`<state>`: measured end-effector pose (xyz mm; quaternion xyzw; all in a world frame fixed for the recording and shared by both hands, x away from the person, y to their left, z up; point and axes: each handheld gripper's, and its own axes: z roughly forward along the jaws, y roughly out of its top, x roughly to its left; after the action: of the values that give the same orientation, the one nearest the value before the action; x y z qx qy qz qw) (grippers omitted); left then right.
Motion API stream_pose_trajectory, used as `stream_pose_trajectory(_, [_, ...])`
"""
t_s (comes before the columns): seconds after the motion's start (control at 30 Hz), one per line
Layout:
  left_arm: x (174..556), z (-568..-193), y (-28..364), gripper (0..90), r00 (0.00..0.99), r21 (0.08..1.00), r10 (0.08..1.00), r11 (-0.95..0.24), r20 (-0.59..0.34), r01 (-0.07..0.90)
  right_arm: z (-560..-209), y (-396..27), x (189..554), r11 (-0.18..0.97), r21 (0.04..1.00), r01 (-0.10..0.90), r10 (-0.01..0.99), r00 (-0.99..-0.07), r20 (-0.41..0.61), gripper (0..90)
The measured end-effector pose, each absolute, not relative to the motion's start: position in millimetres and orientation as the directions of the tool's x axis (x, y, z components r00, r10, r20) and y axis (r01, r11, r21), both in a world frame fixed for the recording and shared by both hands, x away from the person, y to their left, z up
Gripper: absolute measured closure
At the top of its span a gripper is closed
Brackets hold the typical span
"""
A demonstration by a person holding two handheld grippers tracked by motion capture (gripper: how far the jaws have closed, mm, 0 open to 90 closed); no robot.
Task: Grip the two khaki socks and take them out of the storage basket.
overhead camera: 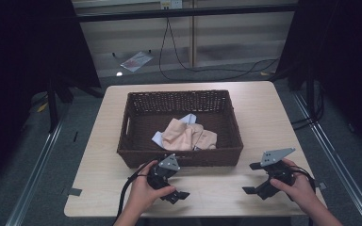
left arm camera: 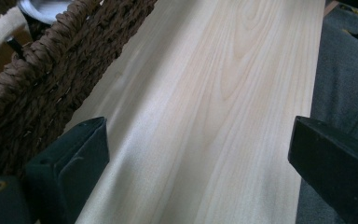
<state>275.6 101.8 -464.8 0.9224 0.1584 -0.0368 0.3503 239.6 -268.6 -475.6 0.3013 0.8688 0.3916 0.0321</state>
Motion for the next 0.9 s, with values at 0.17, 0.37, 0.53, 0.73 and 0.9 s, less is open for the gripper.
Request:
stream_pose_trajectory(0.17, [275.8, -463.2, 101.8, 5.4, 0.945, 0.633, 0.258, -0.703, -0.201, 0.326, -475.3, -268.6, 239.6, 0.511, 0.7, 0.5, 0.55, -0.815, 0.181, 5.1])
stream_pose_trajectory(0.37, [277.5, -457.7, 104.6, 5.3, 0.941, 0.64, 0.262, -0.69, -0.214, 0.338, -475.7, -268.4, 240.2, 0.511, 0.699, 0.5, 0.549, -0.816, 0.182, 5.1])
stream_pose_trajectory(0.53, [280.3, -451.6, 106.0, 5.3, 0.941, 0.609, 0.264, -0.717, -0.212, 0.338, -475.6, -268.3, 239.6, 0.511, 0.698, 0.501, 0.55, -0.815, 0.183, 5.1])
stream_pose_trajectory(0.73, [282.1, -449.2, 106.1, 5.2, 0.935, 0.561, 0.283, -0.748, -0.215, 0.355, -475.1, -268.9, 239.4, 0.51, 0.696, 0.506, 0.552, -0.813, 0.186, 5.1])
stream_pose_trajectory(0.9, [281.3, -445.7, 104.3, 5.4, 0.932, 0.527, 0.285, -0.769, -0.225, 0.362, -475.1, -269.7, 239.6, 0.51, 0.697, 0.505, 0.554, -0.812, 0.182, 5.1])
